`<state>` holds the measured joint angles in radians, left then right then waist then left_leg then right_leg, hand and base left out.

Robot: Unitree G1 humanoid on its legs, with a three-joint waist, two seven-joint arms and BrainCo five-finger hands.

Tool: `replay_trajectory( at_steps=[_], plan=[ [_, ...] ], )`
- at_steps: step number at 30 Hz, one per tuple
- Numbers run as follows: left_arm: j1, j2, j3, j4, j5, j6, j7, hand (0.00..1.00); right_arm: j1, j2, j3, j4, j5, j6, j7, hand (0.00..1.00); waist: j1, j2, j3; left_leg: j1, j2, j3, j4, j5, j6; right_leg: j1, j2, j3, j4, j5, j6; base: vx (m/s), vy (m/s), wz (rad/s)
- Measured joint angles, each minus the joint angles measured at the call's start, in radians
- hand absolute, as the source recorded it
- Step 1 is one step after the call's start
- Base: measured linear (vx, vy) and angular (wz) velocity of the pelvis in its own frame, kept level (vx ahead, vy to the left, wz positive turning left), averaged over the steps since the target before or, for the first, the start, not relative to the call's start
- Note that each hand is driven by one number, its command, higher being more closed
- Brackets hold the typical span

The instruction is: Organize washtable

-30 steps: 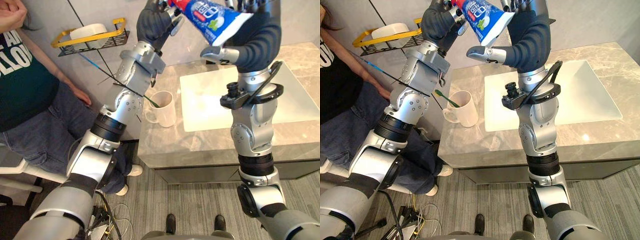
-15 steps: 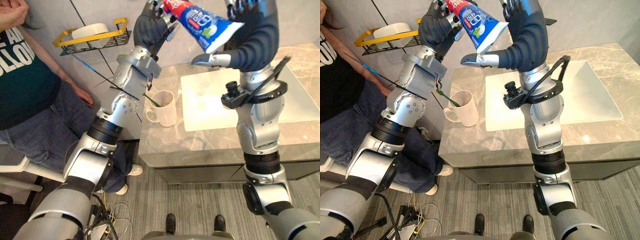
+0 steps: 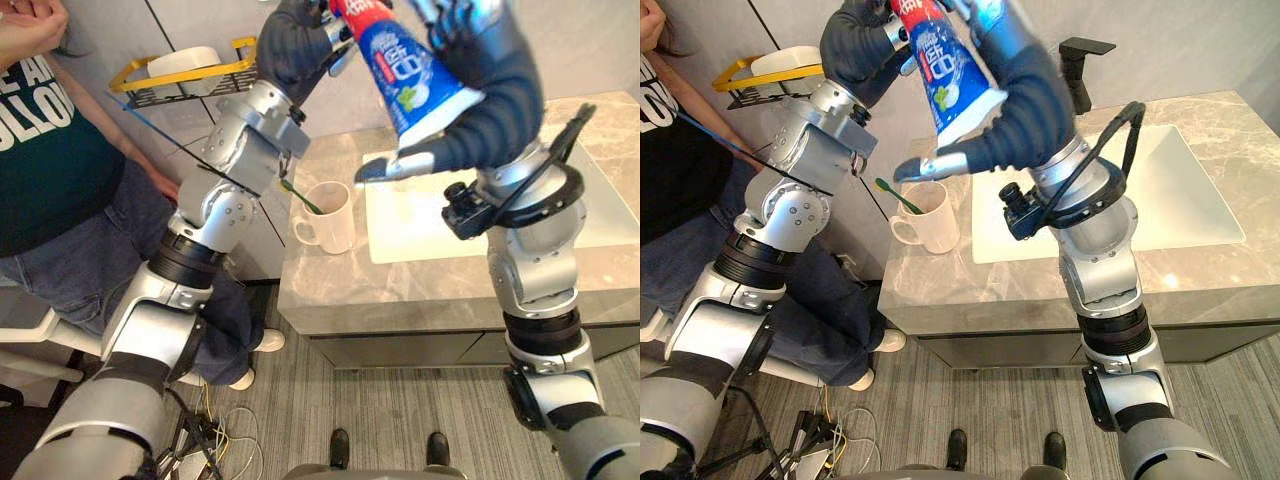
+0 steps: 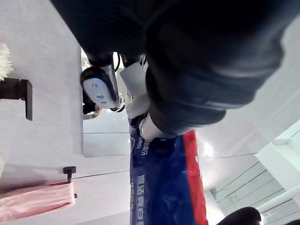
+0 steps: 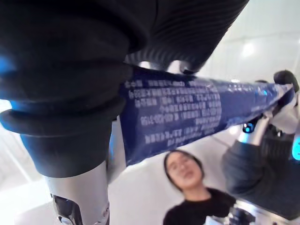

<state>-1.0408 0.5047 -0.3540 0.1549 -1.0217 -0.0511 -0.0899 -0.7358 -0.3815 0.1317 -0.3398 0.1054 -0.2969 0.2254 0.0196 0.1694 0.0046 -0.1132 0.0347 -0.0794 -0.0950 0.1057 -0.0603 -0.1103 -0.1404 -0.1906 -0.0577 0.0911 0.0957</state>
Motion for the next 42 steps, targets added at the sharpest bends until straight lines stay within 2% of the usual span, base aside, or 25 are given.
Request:
replay_trajectory(
  at_steps=[2, 4, 10, 15, 19, 21, 22, 24, 27, 30, 32, 37, 42],
  plan=[
    [-0.002, 0.021, -0.008, 0.0, -0.007, 0.0, -0.004, 1.0, 0.006, -0.012, 0.006, 0.0, -0.009, 0.001, 0.0, 0.0, 0.0, 0.0, -0.001, 0.0, 0.0, 0.001, 0.0, 0.0, 0.0, -0.001, 0.0, 0.001, 0.0, 0.0, 0.0, 0.0, 0.0, 0.0],
    [-0.008, 0.108, -0.032, -0.018, -0.018, 0.0, -0.022, 1.0, 0.009, -0.087, 0.025, 0.0, -0.079, 0.002, 0.015, 0.0, 0.004, 0.0, -0.001, -0.001, 0.0, 0.003, 0.0, 0.0, 0.0, -0.002, 0.0, 0.002, 0.001, 0.0, 0.0, 0.0, 0.0, 0.0],
    [-0.008, 0.146, -0.045, -0.046, -0.026, 0.005, -0.042, 1.0, 0.034, -0.133, 0.023, -0.029, -0.081, -0.002, 0.015, 0.0, 0.028, 0.004, -0.006, -0.012, -0.001, 0.006, 0.0, 0.001, 0.001, -0.019, -0.001, 0.005, 0.01, -0.001, 0.0, -0.01, -0.001, -0.01],
    [-0.006, 0.18, -0.046, -0.047, -0.028, 0.006, -0.063, 1.0, 0.035, -0.297, -0.036, -0.071, -0.078, 0.0, 0.043, 0.0, 0.024, 0.001, -0.007, -0.013, -0.001, 0.001, 0.001, 0.002, 0.003, -0.021, -0.003, 0.001, 0.023, -0.007, 0.001, 0.0, 0.0, 0.04],
    [-0.001, 0.209, -0.045, -0.046, -0.028, 0.006, -0.064, 1.0, 0.015, -0.389, -0.058, -0.077, -0.075, 0.0, 0.06, 0.0, 0.02, -0.002, -0.007, -0.011, 0.001, 0.002, 0.001, 0.002, 0.003, -0.022, 0.0, 0.002, 0.023, -0.007, 0.0, 0.0, 0.0, 0.0],
    [0.004, 0.212, -0.045, -0.046, -0.028, 0.006, -0.066, 1.0, -0.022, -0.454, -0.054, -0.077, -0.07, 0.0, 0.064, 0.0, 0.019, -0.01, -0.007, -0.011, 0.002, 0.003, 0.001, 0.003, 0.004, -0.022, 0.0, 0.003, 0.023, -0.007, 0.0, 0.0, 0.0, 0.0],
    [0.016, 0.241, -0.045, -0.05, -0.029, 0.006, -0.076, 1.0, -0.097, -0.527, -0.026, -0.079, -0.068, -0.004, 0.063, 0.0, 0.009, -0.022, -0.007, -0.01, 0.002, 0.005, 0.001, 0.003, 0.004, -0.021, 0.001, 0.005, 0.023, -0.006, 0.0, 0.0, 0.0, 0.0],
    [0.039, 0.277, -0.045, -0.052, -0.029, 0.006, -0.084, 1.0, -0.145, -0.584, 0.006, -0.091, -0.08, -0.01, 0.061, 0.0, -0.005, -0.033, -0.008, -0.008, 0.002, 0.005, 0.001, 0.002, 0.004, -0.02, 0.001, 0.006, 0.022, -0.006, 0.0, 0.0, 0.0, 0.0],
    [0.062, 0.292, -0.045, -0.065, -0.029, 0.007, -0.084, 1.0, -0.15, -0.645, 0.045, -0.117, -0.124, -0.013, 0.058, 0.0, -0.006, -0.049, -0.008, -0.002, 0.002, 0.007, 0.001, 0.002, 0.004, -0.015, 0.001, 0.009, 0.022, -0.006, -0.001, 0.0, -0.001, -0.02],
    [0.076, 0.308, -0.045, -0.119, -0.034, 0.009, -0.086, 1.0, -0.153, -0.692, 0.115, -0.132, -0.227, -0.03, 0.054, 0.0, -0.005, -0.059, -0.004, 0.007, 0.001, 0.007, 0.001, 0.002, 0.004, -0.005, 0.001, 0.008, 0.019, -0.005, -0.001, 0.0, 0.0, 0.0],
    [0.082, 0.316, -0.048, -0.15, -0.04, 0.009, -0.087, 1.0, -0.153, -0.698, 0.139, -0.142, -0.281, -0.034, 0.045, 0.0, -0.005, -0.062, -0.003, 0.013, 0.001, 0.007, 0.001, 0.002, 0.004, 0.001, 0.001, 0.008, 0.019, -0.005, -0.002, 0.0, 0.0, 0.0],
    [0.082, 0.354, -0.068, -0.175, -0.041, 0.011, -0.083, 1.0, -0.178, -0.741, 0.226, -0.158, -0.47, -0.048, -0.028, 0.0, -0.004, -0.065, -0.002, 0.013, 0.001, 0.008, 0.0, 0.002, 0.004, 0.004, 0.003, 0.008, 0.012, -0.001, -0.003, -0.01, 0.0, 0.0],
    [0.087, 0.373, -0.094, -0.176, -0.04, 0.038, -0.084, 1.0, -0.181, -0.787, 0.277, -0.158, -0.55, -0.051, -0.05, 0.0, -0.004, -0.069, 0.0, 0.009, 0.001, 0.004, 0.001, 0.003, 0.004, 0.01, 0.004, 0.002, -0.004, 0.006, -0.004, 0.0, -0.002, 0.03]
  ],
)
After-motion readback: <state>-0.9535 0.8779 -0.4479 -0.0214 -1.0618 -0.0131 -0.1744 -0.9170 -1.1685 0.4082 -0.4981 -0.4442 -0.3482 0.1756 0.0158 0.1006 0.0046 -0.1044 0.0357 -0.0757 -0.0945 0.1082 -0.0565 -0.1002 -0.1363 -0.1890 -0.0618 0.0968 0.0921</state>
